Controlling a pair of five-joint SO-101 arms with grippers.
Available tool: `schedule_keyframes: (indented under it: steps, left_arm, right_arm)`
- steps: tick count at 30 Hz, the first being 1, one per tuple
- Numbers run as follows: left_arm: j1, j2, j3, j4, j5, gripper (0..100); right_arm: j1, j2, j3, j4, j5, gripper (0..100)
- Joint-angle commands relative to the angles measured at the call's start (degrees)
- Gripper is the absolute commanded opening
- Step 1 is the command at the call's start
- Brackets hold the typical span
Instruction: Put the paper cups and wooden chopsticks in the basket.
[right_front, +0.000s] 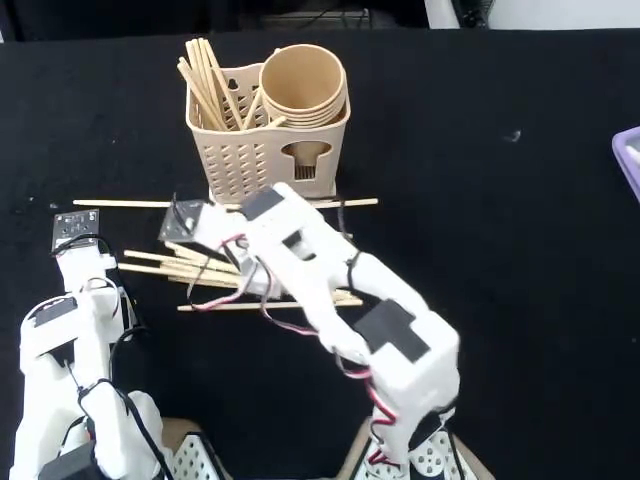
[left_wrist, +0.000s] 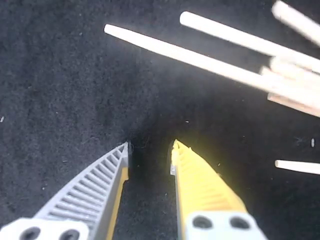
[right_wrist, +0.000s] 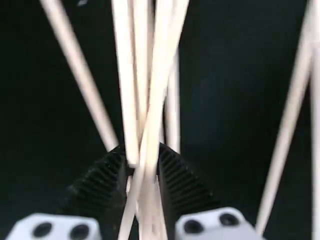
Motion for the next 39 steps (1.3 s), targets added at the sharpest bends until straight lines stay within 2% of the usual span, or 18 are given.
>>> schedule_keyframes:
  steps: [1, 9, 12, 17, 19, 25, 30, 39]
  left_arm:
    - [-1.89, 0.44, 1.19, -0.7, 0.44, 14]
    - [-1.89, 0.44, 1.19, -0.7, 0.44, 14]
    - [-1.89, 0.44, 1.19, -0.7, 0.44, 14]
    - [-1.89, 0.44, 1.19, -0.7, 0.44, 14]
    - [-1.89, 0.44, 1.19, -0.7, 0.44, 14]
    - [-1.89, 0.44, 1.19, -0.7, 0.44, 14]
    - [-1.89, 0.44, 1.19, -0.7, 0.44, 14]
    - [-1.89, 0.44, 1.19, -0.7, 0.44, 14]
  right_arm:
    - [1.76, -9.1, 7.43, -1.67, 3.08, 1.0]
    - [12.84, -16.22, 21.14, -8.26, 9.23, 1.1]
    - [12.13, -16.66, 21.32, -8.09, 9.05, 4.4]
    - [5.27, -16.75, 20.0, -8.35, 2.73, 24.6]
    - [2.73, -16.66, 18.42, -8.53, 1.93, 26.8]
    - [0.26, -13.41, 14.99, -14.33, 0.7, 19.7]
    - [0.26, -9.8, 14.02, -14.42, 0.7, 1.2]
    - [1.23, -14.9, 13.58, -8.62, 0.7, 1.1]
